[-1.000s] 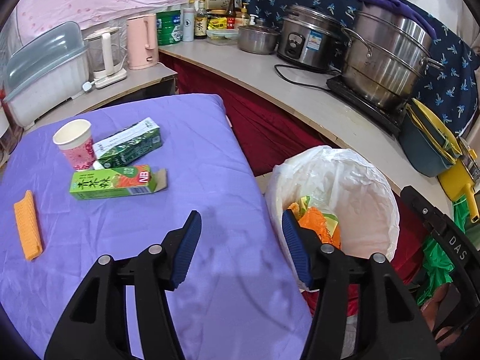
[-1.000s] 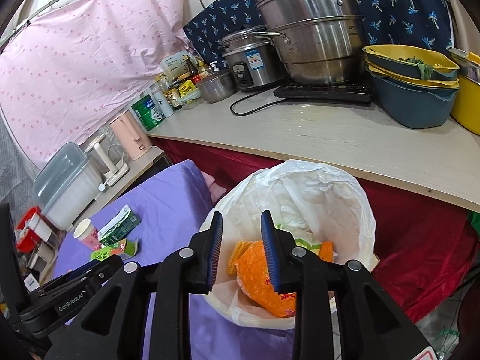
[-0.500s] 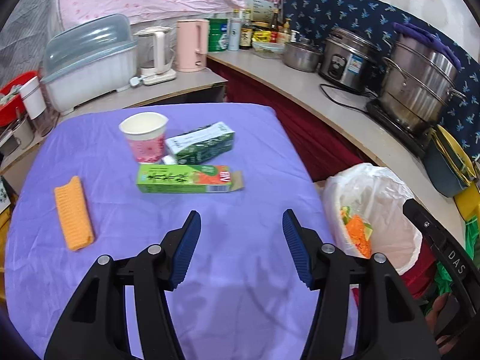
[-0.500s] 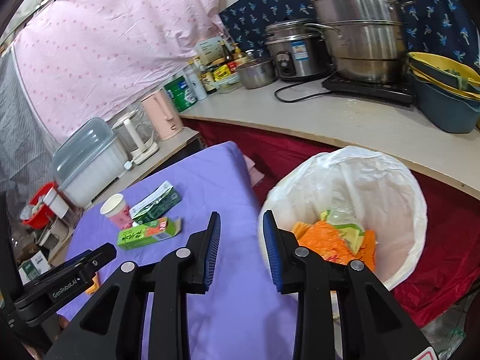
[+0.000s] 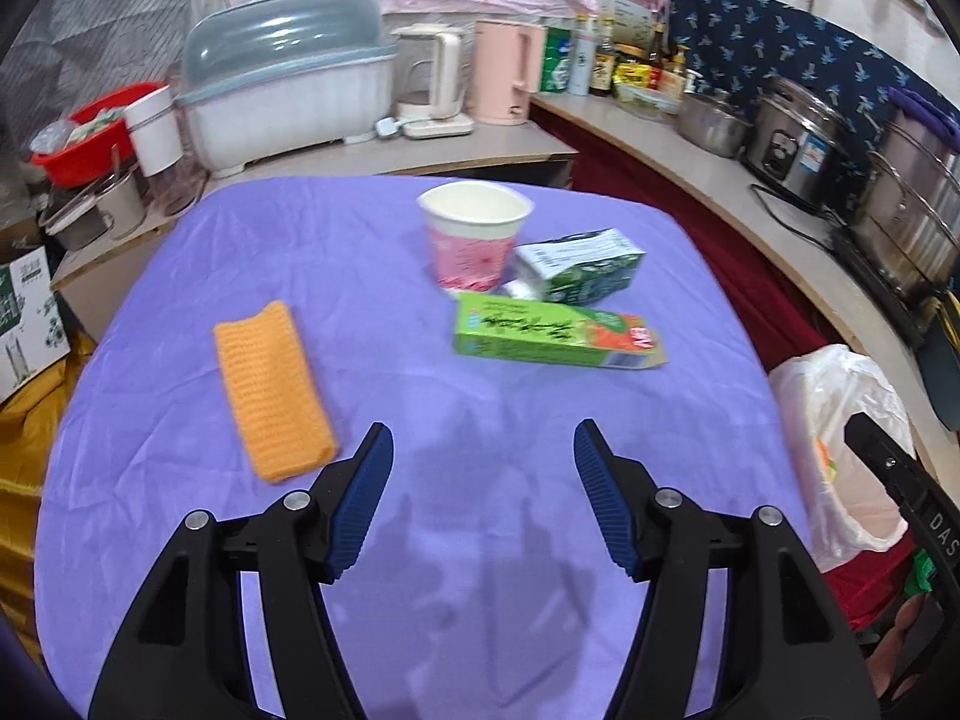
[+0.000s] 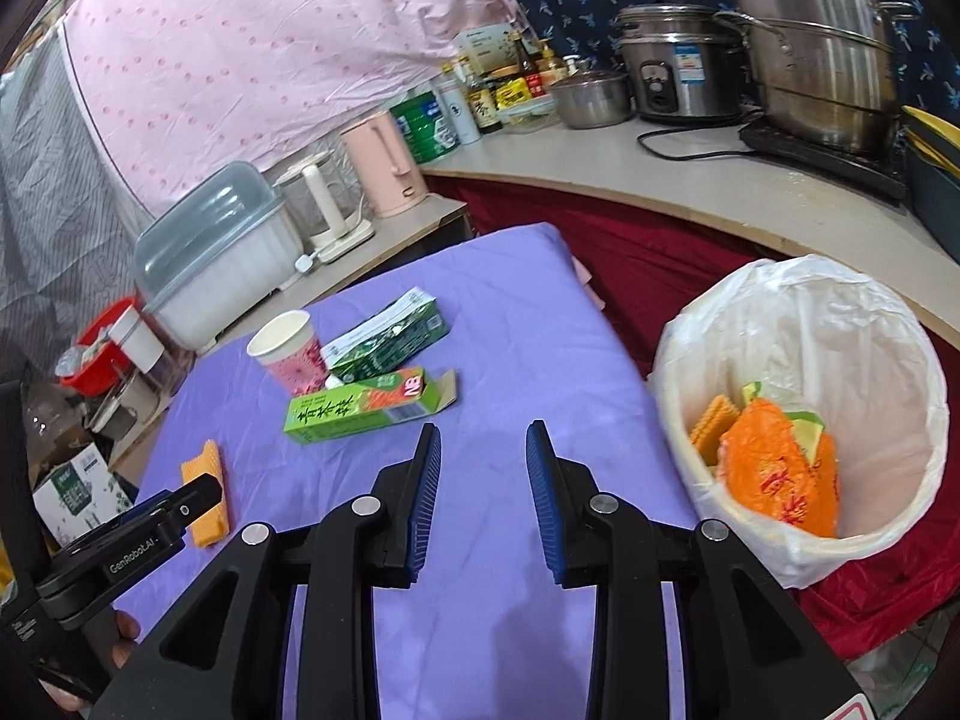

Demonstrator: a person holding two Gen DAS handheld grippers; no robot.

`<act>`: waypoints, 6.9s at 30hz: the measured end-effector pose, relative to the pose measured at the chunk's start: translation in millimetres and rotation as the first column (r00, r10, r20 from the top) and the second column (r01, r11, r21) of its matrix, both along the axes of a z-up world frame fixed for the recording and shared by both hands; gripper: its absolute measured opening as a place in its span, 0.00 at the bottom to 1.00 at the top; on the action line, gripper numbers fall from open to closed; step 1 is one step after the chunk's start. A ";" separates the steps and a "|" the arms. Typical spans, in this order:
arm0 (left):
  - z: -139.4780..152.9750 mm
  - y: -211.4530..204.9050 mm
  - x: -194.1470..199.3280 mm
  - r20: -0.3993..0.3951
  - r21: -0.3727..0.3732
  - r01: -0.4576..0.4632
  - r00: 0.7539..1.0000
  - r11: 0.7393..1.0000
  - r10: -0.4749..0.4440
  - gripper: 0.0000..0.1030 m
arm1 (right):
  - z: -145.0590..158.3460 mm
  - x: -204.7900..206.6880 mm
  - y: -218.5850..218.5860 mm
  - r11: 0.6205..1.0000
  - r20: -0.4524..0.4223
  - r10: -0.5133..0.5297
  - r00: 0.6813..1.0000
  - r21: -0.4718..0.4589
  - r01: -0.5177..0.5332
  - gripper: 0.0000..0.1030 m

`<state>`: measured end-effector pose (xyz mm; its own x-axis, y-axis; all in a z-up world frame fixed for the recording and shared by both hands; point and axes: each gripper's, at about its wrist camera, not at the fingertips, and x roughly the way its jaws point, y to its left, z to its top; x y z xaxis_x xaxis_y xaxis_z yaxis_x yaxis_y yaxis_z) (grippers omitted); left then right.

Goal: Collect trash
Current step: 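Move both open tools back over the table toward the foam net, then grasp the orange foam net with the left tool while the right tool grasps the green NB carton, then carry the foam net and green carton over the bin with both tools, then open both tools to drop the net and carton into the bin, then move both open tools back over the table toward the cup and carton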

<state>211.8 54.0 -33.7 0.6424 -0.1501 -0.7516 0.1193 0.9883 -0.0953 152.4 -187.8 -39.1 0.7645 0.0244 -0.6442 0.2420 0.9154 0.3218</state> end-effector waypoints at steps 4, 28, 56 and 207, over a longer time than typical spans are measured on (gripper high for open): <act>-15.6 30.4 11.3 -0.035 0.009 -0.053 0.998 0.999 0.053 0.62 | -10.5 13.1 17.9 1.000 -0.024 0.027 0.999 0.001 -0.027 0.29; -81.8 99.6 56.8 -0.177 -0.034 -0.210 0.964 0.977 0.201 0.59 | -52.1 98.5 67.0 0.993 -0.093 0.114 0.989 0.004 -0.114 0.40; -67.5 26.0 86.0 -0.177 -0.098 -0.046 0.984 0.994 0.028 0.19 | -72.8 180.9 66.6 0.959 -0.200 0.281 0.939 0.024 -0.282 0.43; 20.4 -141.0 -25.9 0.005 -0.030 0.287 0.958 0.957 -0.287 0.66 | 17.1 -44.0 -100.6 0.993 0.009 -0.116 0.993 -0.030 0.116 0.45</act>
<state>185.8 -87.0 -13.4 0.5695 -0.3507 -0.7434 0.3975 0.9091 -0.1244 108.4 -288.4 -22.0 0.7656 -0.0838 -0.6378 0.3446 0.8906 0.2967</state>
